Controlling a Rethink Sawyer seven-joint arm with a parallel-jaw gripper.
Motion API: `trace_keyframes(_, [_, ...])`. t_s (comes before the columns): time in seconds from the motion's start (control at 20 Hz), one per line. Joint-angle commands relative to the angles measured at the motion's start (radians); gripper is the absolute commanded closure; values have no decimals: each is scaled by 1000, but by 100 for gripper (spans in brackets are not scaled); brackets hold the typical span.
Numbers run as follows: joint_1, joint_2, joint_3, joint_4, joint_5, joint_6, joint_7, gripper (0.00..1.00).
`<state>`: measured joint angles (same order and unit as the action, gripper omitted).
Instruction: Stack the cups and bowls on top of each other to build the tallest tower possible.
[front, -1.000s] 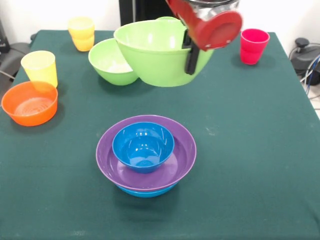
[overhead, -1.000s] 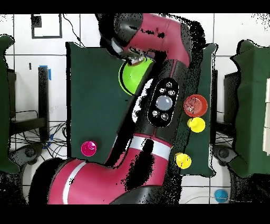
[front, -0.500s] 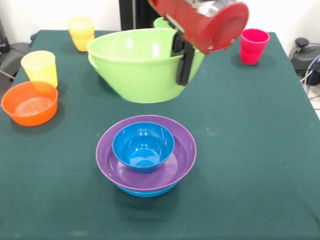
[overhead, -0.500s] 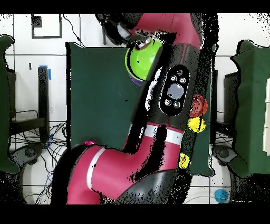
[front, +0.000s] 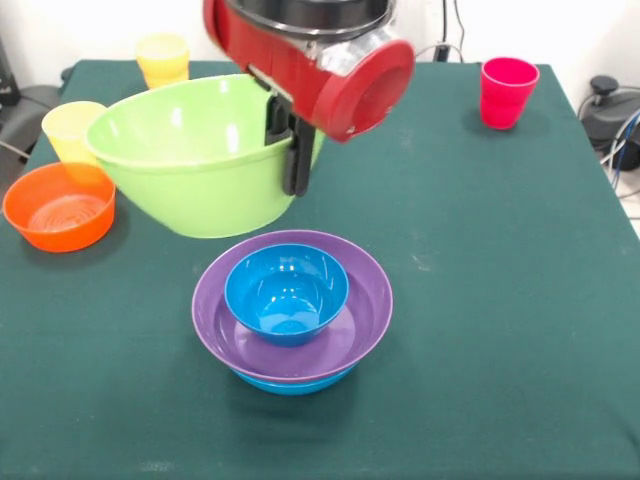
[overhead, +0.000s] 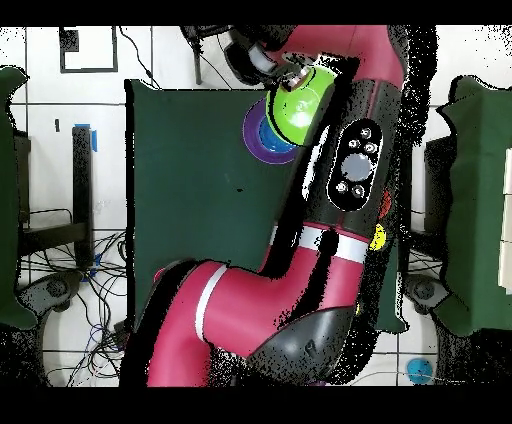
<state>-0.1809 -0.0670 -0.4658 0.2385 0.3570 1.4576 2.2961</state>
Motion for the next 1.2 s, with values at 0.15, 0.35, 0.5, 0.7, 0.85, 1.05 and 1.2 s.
trace_keyframes(0.15, [39,-74,98,163,-69,-29,-338,100])
trace_keyframes(0.35, [69,-85,100,143,-67,15,-426,100])
trace_keyframes(0.5, [90,-67,101,97,-50,40,-443,100])
trace_keyframes(0.7, [105,-54,80,48,-39,75,-465,100])
trace_keyframes(0.85, [114,-46,72,41,-45,75,-482,100])
trace_keyframes(1.05, [108,-17,54,9,-45,74,-500,100])
trace_keyframes(1.2, [109,-3,45,3,-48,62,-498,100])
